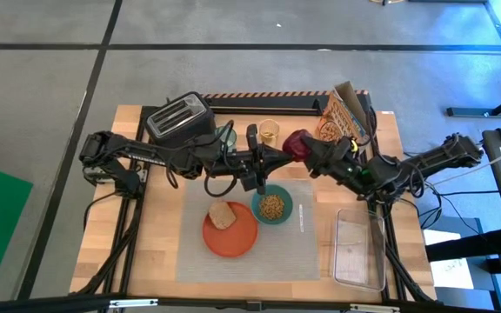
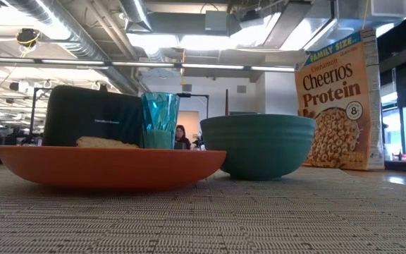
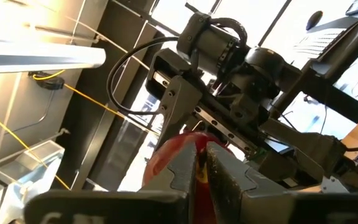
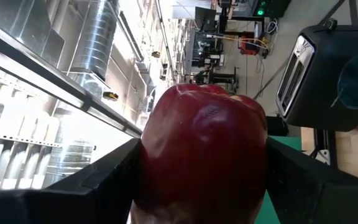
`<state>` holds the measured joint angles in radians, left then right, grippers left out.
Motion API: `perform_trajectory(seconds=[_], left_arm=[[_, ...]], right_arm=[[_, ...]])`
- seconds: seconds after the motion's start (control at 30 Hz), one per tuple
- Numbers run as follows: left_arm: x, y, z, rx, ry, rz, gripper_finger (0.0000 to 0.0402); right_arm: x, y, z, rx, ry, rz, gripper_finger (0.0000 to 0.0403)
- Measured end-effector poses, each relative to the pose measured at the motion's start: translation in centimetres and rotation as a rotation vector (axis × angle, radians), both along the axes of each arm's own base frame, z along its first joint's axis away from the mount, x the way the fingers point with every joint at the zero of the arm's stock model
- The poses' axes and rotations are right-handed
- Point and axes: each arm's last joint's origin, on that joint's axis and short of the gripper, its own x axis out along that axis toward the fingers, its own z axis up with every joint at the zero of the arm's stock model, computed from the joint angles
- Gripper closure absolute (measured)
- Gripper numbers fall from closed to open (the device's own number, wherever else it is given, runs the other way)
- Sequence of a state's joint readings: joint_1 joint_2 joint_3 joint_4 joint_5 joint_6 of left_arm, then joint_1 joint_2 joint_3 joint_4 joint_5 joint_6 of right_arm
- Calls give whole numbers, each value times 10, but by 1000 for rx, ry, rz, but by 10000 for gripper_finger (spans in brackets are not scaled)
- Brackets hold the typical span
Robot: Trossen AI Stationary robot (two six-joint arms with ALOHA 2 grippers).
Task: Arrange a breakfast setting
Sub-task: Put the apple on the placemat
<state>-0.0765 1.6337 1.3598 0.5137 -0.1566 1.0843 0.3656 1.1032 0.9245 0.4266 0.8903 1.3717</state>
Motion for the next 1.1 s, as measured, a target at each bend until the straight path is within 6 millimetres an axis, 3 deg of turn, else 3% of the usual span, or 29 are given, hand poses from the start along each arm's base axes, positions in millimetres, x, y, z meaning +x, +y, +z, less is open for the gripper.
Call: perform_trajectory(seconds=[0.43,0.8,1.0,1.1], left_arm=[[0,2,-4,-90,42,30,397],[-16,4,8,-218,54,113,400],[-39,0,21,-388,98,69,401],[-42,-2,15,-543,223,-119,401]], right_arm=[[6,1,-6,-22,39,-44,115],[-12,-6,11,-430,263,-211,9],[-30,-14,18,-606,413,-258,24],[-41,-18,23,-638,440,-272,30]])
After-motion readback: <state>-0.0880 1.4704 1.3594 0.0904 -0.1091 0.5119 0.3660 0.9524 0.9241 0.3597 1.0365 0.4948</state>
